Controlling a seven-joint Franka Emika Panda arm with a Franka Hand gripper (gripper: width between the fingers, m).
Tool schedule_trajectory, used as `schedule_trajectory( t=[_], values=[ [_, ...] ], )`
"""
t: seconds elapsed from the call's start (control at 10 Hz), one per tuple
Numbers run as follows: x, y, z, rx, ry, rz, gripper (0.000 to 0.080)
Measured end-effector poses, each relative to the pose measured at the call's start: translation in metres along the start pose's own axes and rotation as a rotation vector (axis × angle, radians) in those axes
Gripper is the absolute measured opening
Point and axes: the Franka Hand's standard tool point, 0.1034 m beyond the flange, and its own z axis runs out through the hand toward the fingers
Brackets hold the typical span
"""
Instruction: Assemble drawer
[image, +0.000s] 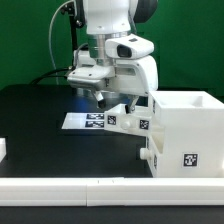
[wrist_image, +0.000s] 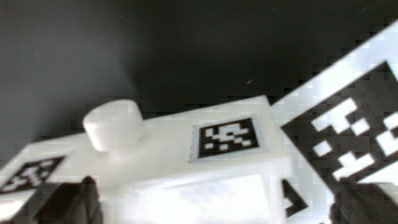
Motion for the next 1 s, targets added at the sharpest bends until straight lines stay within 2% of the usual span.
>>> schedule_trajectory(
  t=[0.3, 0.4, 0.6, 0.8, 0.9, 1.0],
  values=[
    [0.014, -0.011, 0.009, 0.031, 0.025, -0.307, 0.0649],
    [0.017, -0.013, 0.012, 0.036, 0.033, -0.330, 0.0649],
    [0.014, -0.014, 0.016, 0.035, 0.047, -0.303, 0.0649],
    [0.005, -0.004, 0.020, 0.025, 0.059, -0.281, 0.0649],
    [0.002, -0.002, 0.023, 0.027, 0.070, -0.270, 0.0522],
    [0.001, -0.002, 0.023, 0.027, 0.072, -0.265, 0.0522]
  ],
)
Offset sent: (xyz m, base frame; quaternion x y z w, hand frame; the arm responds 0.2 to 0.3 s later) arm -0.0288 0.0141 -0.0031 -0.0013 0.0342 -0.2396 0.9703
